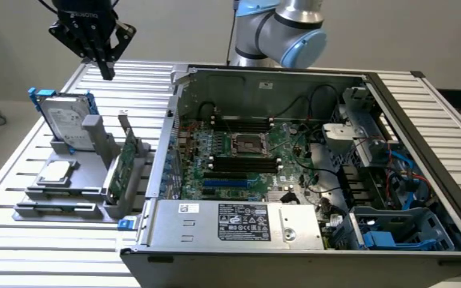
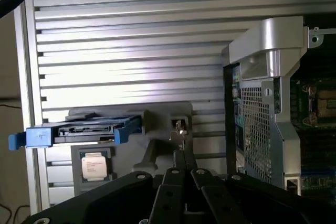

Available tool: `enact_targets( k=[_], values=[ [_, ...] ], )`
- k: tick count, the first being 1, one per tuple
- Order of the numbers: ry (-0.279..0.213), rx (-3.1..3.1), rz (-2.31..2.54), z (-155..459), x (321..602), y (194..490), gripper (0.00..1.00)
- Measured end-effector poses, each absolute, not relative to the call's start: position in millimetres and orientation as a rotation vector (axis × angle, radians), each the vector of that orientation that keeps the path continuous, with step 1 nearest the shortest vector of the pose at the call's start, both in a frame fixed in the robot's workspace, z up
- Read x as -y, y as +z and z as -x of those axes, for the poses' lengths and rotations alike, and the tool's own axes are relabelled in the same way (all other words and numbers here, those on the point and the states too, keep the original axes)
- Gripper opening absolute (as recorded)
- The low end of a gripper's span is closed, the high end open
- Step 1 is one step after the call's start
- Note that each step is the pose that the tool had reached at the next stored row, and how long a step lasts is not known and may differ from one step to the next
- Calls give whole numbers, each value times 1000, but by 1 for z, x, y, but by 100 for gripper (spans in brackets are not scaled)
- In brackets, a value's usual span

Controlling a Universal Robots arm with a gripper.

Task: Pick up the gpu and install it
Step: 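Reach for the gpu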

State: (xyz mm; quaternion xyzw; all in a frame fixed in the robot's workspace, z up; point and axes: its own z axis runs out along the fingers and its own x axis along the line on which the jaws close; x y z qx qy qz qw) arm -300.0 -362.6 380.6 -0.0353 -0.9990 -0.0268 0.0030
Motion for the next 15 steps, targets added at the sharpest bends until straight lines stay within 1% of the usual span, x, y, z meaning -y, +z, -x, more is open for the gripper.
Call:
enact_targets(
  k=[10, 15],
  values=[
    [-83, 3130, 11, 304, 365, 380, 11],
    [-83, 3130, 2, 305, 380, 380, 11]
  ],
)
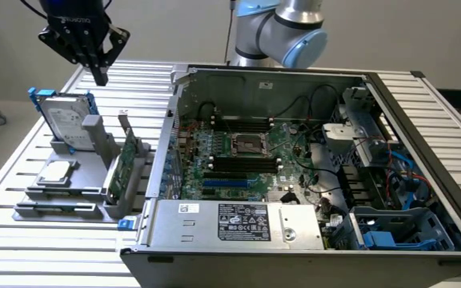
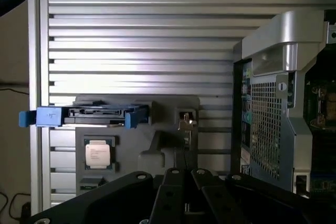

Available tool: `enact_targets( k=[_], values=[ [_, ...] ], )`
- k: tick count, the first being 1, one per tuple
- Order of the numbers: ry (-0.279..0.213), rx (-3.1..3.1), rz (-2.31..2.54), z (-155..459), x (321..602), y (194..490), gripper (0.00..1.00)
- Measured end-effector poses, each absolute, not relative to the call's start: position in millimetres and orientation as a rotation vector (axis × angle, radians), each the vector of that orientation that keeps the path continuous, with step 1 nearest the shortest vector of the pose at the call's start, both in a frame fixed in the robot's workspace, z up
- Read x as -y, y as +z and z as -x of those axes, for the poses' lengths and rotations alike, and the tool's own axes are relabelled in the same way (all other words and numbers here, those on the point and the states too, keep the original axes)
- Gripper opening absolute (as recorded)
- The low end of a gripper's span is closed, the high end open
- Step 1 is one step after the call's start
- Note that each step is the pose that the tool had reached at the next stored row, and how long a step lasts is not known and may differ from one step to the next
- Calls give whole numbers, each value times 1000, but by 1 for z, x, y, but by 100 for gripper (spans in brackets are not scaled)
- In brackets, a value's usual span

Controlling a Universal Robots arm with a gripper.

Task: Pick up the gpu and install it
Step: 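Reach for the gpu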

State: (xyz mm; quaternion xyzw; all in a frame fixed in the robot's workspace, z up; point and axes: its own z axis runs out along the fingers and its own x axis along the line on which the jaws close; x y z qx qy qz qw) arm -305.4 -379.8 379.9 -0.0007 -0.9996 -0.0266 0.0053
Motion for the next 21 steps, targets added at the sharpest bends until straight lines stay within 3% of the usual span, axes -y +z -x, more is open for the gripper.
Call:
enact_targets(
  k=[6, 13, 21],
  values=[
    [-83, 3130, -5, 305, 401, 379, 11],
    [-71, 3124, -33, 298, 406, 373, 11],
    [-3, 3107, -57, 288, 407, 371, 11]
  ],
)
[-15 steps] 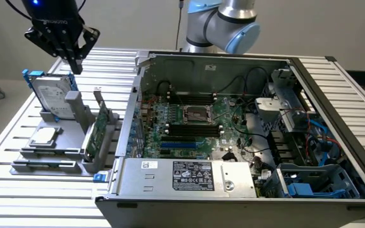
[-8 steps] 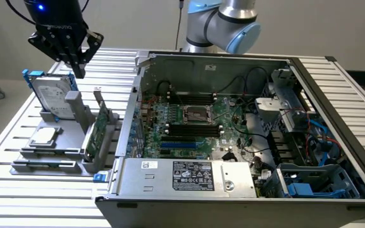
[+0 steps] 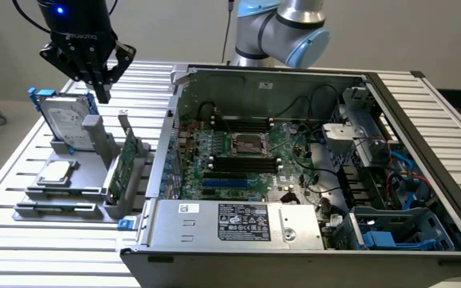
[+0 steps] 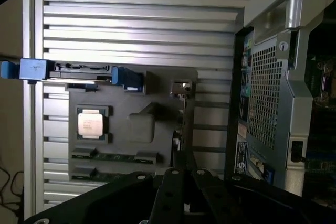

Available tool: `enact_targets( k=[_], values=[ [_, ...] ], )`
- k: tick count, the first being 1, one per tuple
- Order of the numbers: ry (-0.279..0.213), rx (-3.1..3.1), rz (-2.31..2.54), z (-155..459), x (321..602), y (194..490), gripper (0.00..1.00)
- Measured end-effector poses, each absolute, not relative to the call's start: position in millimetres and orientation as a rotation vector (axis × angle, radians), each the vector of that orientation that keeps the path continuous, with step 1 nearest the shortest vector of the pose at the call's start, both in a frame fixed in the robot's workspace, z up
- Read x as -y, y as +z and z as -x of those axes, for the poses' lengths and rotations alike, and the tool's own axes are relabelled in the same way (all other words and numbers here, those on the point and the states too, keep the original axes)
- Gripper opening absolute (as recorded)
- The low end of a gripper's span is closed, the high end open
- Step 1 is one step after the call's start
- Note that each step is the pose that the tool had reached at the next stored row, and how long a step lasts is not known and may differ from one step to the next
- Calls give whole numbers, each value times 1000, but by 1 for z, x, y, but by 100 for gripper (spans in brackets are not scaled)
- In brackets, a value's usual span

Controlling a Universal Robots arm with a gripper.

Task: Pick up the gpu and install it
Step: 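Reach for the gpu, then pick up the gpu and move the gpu toward the slot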

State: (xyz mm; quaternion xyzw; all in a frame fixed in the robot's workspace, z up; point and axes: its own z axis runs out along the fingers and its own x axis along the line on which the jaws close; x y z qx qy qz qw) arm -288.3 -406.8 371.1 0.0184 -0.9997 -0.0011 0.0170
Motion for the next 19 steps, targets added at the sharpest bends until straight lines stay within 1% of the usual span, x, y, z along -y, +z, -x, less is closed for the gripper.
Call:
enact_targets(
  k=[14, 15, 17, 18, 19],
  values=[
    [-3, 3107, -63, 288, 407, 371, 11],
    [-3, 3107, -64, 288, 407, 371, 12],
    [-3, 3107, -65, 288, 407, 371, 24],
    [-3, 3107, -65, 288, 407, 371, 24],
    [-3, 3107, -65, 288, 407, 371, 30]
  ],
)
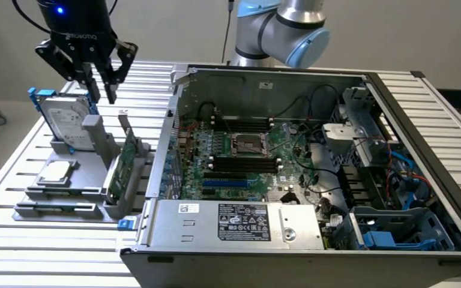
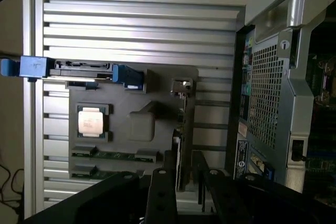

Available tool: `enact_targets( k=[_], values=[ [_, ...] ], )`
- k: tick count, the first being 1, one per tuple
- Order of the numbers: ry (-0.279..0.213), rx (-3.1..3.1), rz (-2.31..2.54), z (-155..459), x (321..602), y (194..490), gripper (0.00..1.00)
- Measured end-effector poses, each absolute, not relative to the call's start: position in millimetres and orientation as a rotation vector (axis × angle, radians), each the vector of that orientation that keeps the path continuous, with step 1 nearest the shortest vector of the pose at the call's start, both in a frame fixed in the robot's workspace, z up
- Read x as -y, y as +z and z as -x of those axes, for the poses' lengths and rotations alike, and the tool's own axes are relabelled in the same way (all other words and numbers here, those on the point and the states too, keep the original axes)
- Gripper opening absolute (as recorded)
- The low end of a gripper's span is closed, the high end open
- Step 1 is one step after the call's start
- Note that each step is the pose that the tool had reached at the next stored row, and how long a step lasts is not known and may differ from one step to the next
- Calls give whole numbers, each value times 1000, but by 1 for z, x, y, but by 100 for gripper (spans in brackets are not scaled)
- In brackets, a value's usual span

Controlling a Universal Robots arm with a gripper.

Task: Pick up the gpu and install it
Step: 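Pick up the gpu and move the gpu toward the slot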

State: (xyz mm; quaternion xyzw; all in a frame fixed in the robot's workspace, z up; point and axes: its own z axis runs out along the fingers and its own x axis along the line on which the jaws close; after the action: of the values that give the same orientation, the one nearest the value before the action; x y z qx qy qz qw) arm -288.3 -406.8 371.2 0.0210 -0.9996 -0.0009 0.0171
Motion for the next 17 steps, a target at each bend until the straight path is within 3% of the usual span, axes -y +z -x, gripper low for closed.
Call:
enact_targets(
  k=[1, 2, 17],
  values=[
    [-3, 3107, -66, 288, 407, 371, 30],
    [-3, 3107, -66, 288, 407, 371, 36],
    [-1, 3107, -67, 295, 407, 346, 36]
  ],
)
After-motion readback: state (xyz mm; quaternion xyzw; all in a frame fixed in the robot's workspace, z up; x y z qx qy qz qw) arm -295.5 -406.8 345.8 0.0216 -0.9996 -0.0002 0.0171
